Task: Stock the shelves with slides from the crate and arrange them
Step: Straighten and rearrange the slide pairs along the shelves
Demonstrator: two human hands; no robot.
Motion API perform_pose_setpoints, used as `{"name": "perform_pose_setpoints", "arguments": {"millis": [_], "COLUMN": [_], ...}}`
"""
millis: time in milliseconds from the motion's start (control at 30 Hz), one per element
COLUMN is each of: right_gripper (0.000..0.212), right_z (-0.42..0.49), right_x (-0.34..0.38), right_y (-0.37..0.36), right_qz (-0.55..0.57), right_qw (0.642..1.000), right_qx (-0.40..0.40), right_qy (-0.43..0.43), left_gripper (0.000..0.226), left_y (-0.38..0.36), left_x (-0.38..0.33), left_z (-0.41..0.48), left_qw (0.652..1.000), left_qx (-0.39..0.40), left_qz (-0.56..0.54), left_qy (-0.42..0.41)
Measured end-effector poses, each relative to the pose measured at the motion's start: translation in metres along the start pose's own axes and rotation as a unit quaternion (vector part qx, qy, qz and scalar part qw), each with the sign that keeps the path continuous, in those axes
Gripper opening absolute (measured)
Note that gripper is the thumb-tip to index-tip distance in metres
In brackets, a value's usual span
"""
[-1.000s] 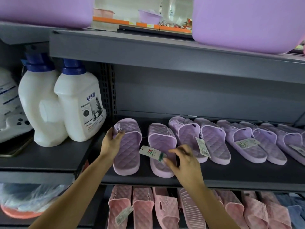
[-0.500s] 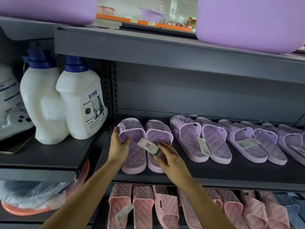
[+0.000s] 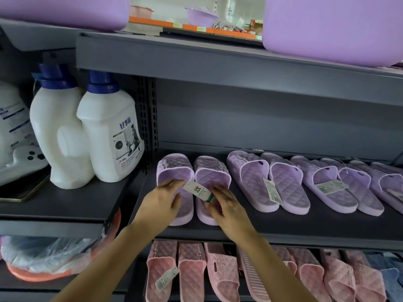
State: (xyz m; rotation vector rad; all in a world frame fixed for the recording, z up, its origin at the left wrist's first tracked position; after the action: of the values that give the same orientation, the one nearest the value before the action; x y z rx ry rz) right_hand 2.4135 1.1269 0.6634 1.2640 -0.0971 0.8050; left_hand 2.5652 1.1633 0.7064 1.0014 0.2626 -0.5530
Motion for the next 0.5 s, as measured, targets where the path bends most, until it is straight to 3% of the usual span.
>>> {"name": "perform_pose_setpoints", "arguments": {"millis": [100, 200, 400, 500], "right_gripper": [0.095, 0.123, 0.133, 0.121], "right_z": [-0.001, 0.003, 0.025, 0.035], "right_x": [0.001, -0.001, -0.003, -0.005], "right_y": [-0.006, -0.013, -0.019, -0.021], "right_qz": [-0.007, -0.017, -0.023, -0.022], "right_qw": [1.000, 0.999, 0.998, 0.998], "right_qx": [0.007, 0.034, 0.047, 0.055], "right_qy": [0.004, -0.011, -0.029, -0.037], "left_gripper": [0.059, 0.092, 0.086, 0.087], "left_y": [-0.044, -0.059, -0.061, -0.061], "left_x": [0.014, 0.025, 0.042, 0.046], "left_z": [0.007, 0.013, 0.035, 0.044], "left_qw": [0.989, 0.985, 0.987, 0.985], "left_qx": [0.138, 0.158, 0.157, 0.167], "left_qz": [0.052, 0.062, 0.031, 0.018], "left_qy": [0.028, 0.029, 0.023, 0.033]}}
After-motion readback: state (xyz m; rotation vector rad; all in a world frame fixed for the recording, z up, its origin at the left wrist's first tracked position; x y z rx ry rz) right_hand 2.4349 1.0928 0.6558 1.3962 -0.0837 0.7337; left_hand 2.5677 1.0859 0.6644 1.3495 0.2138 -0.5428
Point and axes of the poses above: each hand's wrist, its own z-axis towards the middle knuckle, its own y-axis out of the back of the hand, x = y × z, the point moved 10 cm from there along z, towards the middle knuckle, and after that the axes turned 1 degree about -x, right-handed, at the moved point
